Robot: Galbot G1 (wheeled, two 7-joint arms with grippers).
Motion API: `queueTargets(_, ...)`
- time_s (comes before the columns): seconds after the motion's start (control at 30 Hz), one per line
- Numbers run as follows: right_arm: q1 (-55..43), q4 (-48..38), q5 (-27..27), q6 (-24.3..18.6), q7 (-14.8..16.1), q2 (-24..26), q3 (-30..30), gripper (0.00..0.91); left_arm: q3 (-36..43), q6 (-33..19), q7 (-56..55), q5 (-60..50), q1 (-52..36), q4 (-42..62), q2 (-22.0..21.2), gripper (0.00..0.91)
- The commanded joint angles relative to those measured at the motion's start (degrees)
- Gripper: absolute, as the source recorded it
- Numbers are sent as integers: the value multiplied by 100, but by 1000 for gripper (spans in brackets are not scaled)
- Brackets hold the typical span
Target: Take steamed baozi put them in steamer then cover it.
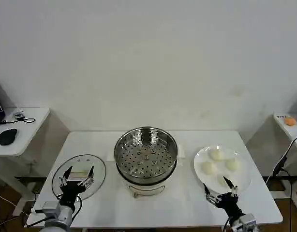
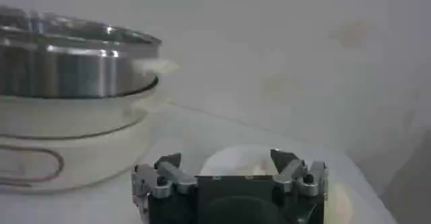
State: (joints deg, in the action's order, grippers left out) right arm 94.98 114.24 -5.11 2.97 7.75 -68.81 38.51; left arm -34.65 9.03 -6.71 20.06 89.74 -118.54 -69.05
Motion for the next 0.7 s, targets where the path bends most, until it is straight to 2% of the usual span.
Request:
queueTargets(0.03, -804, -332, 705, 714, 408, 1493, 502, 907, 22, 336, 61, -253, 38, -325, -24, 907)
queueTargets(0.17, -1412, -607, 637, 826, 902, 2194, 532, 907, -16, 336, 119, -318, 64, -371, -52, 907)
queueTargets(0.2, -1597, -697, 612, 973, 1094, 2473, 494, 907, -27, 319, 187, -347, 80, -370, -47, 907)
queueTargets(0.33, -2476, -1259, 858, 949, 1929, 3301, -33, 907, -75, 317, 293, -457, 174, -449, -93, 907)
queueTargets(0.37, -2676, -1399, 907, 906, 2019, 3444, -154, 907, -92, 317, 300, -470, 192, -472, -112, 907)
queueTargets(0.43, -3230, -1797, 1116, 766, 2424, 3784, -513, 907, -139, 315, 305, -481, 232, -496, -147, 907)
queueTargets(0.53, -3868, -2269, 1491, 422, 3021, 4033, -1024, 907, -193, 262, 376, -546, 312, -504, -155, 907)
queueTargets(0.6, -4330, -2561, 1662, 267, 3551, 4135, -1379, 907, -213, 261, 404, -569, 340, -511, -161, 907)
queueTargets(0.63, -4726, -2829, 1802, 101, 3895, 4182, -1708, 907, -227, 253, 404, -569, 361, -537, -179, 907)
queueTargets(0.7, -5306, -3226, 1927, -190, 4377, 4216, -2289, 907, -255, 254, 398, -572, 368, -559, -200, 907)
